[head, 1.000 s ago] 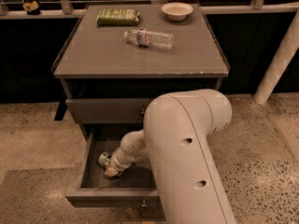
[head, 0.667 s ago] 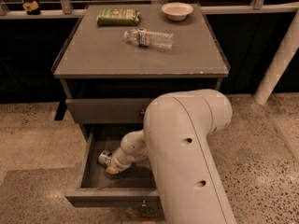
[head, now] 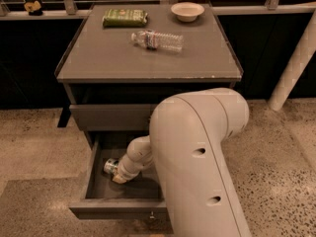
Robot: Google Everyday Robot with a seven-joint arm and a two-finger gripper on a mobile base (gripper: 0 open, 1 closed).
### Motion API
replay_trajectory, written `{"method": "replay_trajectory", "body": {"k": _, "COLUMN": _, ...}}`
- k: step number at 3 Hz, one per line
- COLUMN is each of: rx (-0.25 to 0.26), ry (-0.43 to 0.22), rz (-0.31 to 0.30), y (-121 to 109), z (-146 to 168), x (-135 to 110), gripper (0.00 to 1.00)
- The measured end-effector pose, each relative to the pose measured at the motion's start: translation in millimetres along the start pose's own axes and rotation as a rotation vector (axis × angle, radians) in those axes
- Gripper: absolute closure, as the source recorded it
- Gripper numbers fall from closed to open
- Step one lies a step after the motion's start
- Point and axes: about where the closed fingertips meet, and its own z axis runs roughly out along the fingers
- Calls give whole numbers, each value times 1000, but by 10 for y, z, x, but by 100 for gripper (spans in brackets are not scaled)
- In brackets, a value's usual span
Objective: Pick 7up can from middle drawer and place on counter
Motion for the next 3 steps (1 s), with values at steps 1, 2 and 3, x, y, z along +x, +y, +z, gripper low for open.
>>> {"method": "replay_trajectory", "body": {"k": 1, "rx": 64, "ry": 25, "rz": -34, "y": 18, "z": -480, "x": -40, "gripper": 100}}
{"method": "replay_trajectory", "body": {"k": 2, "rx": 145, "ry": 32, "rz": -55, "y": 43, "z": -1187, "x": -53, "gripper": 100}}
{"method": "replay_trajectory", "body": {"k": 3, "rx": 145, "ry": 32, "rz": -55, "y": 43, "z": -1187, "x": -53, "gripper": 100}}
